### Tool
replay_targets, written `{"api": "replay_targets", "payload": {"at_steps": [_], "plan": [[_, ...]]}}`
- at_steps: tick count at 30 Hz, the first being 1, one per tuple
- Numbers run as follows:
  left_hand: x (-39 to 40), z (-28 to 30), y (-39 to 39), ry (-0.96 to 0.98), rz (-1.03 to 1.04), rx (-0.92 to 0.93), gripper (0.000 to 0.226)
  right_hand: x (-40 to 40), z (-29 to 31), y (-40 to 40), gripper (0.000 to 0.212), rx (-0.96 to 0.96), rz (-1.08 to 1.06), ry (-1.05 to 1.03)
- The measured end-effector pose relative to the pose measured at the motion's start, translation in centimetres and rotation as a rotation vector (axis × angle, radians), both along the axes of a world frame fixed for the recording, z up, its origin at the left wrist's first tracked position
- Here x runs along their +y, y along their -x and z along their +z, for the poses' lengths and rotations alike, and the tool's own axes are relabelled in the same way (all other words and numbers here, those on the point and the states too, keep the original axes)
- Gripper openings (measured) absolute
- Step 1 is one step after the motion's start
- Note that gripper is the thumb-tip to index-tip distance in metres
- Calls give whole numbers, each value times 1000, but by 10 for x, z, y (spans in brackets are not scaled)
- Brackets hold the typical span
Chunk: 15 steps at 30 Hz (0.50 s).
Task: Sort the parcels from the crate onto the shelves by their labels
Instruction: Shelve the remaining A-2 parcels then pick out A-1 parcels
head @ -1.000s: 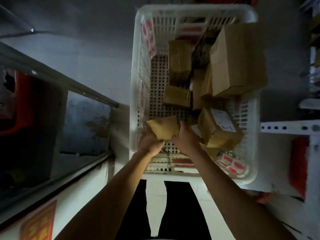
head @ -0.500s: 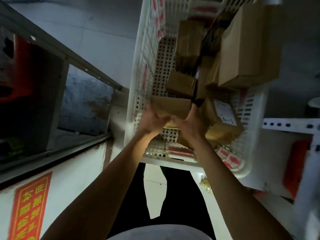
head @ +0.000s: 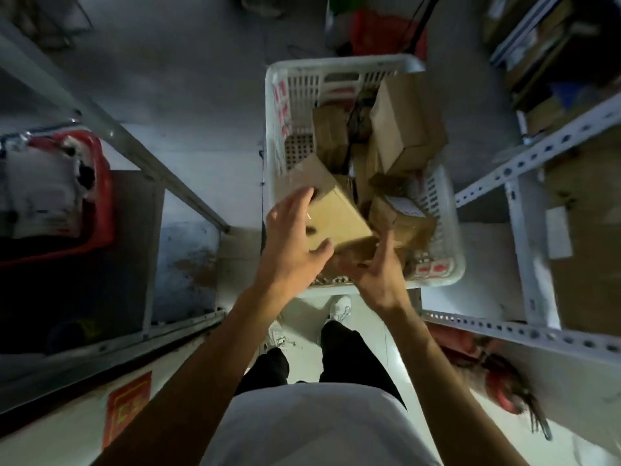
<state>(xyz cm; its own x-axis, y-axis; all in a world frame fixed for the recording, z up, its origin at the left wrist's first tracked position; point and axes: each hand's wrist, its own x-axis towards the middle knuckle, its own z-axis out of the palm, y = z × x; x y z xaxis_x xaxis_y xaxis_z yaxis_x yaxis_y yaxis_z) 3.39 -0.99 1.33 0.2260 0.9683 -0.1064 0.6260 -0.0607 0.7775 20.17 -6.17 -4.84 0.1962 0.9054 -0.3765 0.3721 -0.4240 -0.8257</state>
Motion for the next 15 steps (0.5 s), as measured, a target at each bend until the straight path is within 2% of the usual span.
{"api": "replay_targets", "payload": {"at_steps": [7,12,15], "plan": [[-39,-4,51,-232,-48,231,68,-49,-6,63,60,159,-75,44],[-54,-19,68,-312,-219,305,66,-64,-12,89,55,167,-108,10],[-65,-34,73,-327,-248,328,68,-62,-6,92,69,151,-134,-33]]}}
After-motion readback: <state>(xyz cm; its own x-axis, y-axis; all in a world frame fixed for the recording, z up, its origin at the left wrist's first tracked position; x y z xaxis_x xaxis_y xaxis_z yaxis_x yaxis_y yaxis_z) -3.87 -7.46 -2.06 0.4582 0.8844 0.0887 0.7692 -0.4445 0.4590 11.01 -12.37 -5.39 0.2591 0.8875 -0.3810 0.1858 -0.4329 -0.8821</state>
